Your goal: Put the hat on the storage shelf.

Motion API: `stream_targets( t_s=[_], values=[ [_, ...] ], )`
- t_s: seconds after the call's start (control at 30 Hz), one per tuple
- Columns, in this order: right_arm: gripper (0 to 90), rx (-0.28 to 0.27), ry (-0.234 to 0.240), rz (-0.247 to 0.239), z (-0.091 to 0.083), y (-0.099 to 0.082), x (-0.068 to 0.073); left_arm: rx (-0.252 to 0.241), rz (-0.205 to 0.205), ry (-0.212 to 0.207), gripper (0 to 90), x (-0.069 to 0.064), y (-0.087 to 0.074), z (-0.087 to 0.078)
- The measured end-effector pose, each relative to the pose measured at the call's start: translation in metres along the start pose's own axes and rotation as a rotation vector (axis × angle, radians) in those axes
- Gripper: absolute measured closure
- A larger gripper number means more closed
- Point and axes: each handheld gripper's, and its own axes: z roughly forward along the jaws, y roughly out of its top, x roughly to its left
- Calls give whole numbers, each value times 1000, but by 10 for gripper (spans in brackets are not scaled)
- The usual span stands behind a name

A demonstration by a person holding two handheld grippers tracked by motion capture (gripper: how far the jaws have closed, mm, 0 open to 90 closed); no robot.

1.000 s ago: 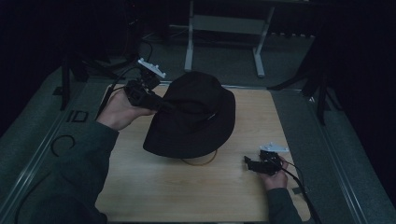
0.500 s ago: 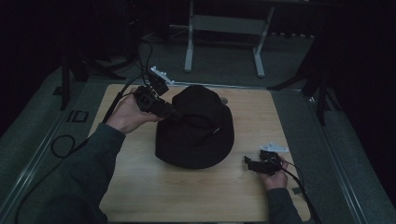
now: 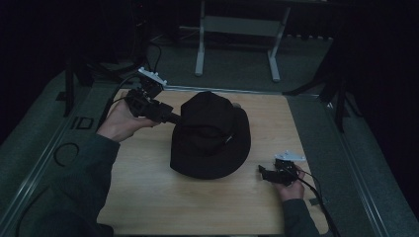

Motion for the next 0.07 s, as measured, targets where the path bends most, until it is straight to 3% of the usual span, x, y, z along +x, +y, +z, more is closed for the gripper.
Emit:
stream_targets(
  t_s=[0.07],
  values=[
    [208, 0, 1, 0, 0, 0, 0, -8, -6, 22, 461, 3, -3, -2]
  ],
)
